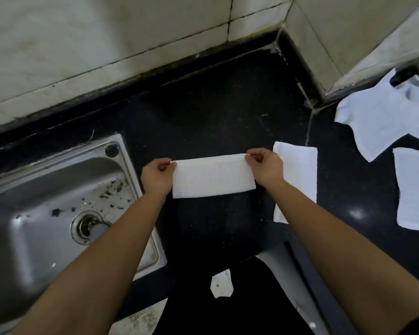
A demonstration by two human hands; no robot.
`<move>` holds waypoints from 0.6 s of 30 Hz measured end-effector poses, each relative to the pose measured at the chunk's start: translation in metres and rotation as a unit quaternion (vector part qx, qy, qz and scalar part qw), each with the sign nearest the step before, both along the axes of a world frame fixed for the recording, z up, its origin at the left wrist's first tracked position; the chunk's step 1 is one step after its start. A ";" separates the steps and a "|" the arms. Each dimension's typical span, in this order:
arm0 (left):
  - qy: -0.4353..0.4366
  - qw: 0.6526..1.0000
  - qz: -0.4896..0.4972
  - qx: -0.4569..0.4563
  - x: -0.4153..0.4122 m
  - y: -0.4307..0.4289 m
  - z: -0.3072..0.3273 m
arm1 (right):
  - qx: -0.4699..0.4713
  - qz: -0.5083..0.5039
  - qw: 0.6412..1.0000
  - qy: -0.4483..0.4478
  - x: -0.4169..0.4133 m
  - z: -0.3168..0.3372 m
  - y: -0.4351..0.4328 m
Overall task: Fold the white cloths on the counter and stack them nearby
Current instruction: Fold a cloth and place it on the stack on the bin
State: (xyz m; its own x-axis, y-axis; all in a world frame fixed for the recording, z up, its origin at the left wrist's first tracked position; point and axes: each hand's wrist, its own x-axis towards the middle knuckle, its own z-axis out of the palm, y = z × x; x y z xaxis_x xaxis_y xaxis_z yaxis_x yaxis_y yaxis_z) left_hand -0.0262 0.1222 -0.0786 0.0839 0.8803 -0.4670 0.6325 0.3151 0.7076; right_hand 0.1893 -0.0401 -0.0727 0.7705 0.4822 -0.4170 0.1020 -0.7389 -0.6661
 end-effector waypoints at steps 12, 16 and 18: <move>0.188 0.819 -0.415 0.350 -0.016 -0.022 0.008 | -0.145 0.029 0.988 -0.044 -0.021 0.016 -0.011; 0.236 0.734 -0.546 0.328 -0.012 -0.031 -0.003 | -0.189 0.049 0.981 0.001 -0.021 0.018 -0.007; 0.253 0.719 -0.566 0.314 -0.012 -0.035 -0.012 | -0.172 0.018 0.984 0.052 -0.016 0.017 -0.006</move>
State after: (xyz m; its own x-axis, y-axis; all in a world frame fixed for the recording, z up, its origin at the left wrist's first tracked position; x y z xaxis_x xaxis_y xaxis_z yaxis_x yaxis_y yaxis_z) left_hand -0.0387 0.0870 -0.0910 0.8721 0.4321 -0.2296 0.4586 -0.8855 0.0751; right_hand 0.1731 -0.0458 -0.0552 0.7004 0.3246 -0.6357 0.0770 -0.9198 -0.3848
